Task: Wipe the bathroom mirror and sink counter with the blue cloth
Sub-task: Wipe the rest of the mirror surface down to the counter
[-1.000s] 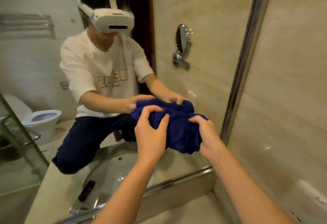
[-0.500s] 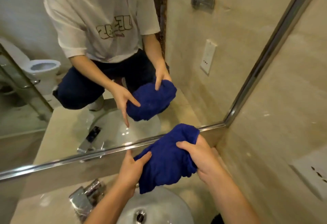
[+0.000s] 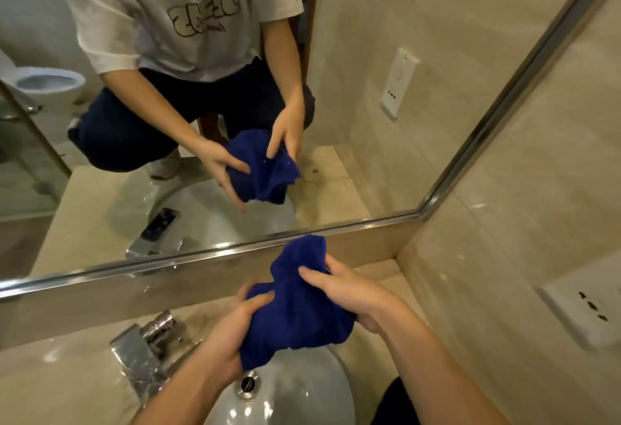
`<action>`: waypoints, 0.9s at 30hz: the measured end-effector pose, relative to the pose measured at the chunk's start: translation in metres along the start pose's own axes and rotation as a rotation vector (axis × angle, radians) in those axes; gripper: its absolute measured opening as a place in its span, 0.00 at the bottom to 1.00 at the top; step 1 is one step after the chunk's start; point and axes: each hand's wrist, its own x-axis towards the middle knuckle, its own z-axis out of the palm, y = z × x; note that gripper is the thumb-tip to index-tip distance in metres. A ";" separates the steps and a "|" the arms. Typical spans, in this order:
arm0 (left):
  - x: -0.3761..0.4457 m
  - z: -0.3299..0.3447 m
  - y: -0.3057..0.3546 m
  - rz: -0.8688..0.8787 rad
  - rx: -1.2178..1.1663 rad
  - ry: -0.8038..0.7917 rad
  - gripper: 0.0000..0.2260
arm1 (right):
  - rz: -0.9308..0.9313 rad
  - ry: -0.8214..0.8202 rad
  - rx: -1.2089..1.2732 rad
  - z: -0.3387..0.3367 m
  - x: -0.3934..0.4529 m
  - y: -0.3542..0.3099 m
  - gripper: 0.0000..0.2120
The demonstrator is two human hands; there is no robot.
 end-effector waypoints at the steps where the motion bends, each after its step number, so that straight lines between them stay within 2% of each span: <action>1: -0.001 0.001 -0.002 0.028 0.005 0.014 0.30 | 0.016 0.027 -0.044 0.000 0.002 0.002 0.18; 4: -0.008 0.006 0.006 0.135 -0.021 0.018 0.33 | 0.144 -0.028 0.003 -0.004 0.006 0.009 0.16; 9: -0.017 0.005 0.026 0.304 -0.041 -0.017 0.34 | 0.290 -0.207 0.257 -0.004 0.004 0.021 0.28; 13: -0.021 0.004 0.024 0.308 -0.034 -0.051 0.32 | 0.341 -0.289 0.267 0.011 -0.008 0.027 0.24; 16: -0.017 0.003 0.025 0.304 -0.004 -0.001 0.30 | 0.185 -0.150 0.418 0.008 -0.006 0.029 0.14; 19: 0.000 -0.003 0.023 0.275 0.094 0.127 0.32 | 0.044 0.129 0.509 -0.001 0.000 0.027 0.15; 21: 0.013 -0.012 0.013 0.140 0.145 0.218 0.33 | 0.022 0.228 0.500 0.001 0.002 0.026 0.16; 25: 0.018 -0.019 -0.004 -0.141 0.073 0.141 0.13 | -0.009 0.300 0.458 0.005 0.001 0.026 0.17; 27: 0.022 -0.018 -0.004 -0.229 -0.029 0.081 0.14 | -0.054 0.290 0.500 0.006 -0.001 0.022 0.17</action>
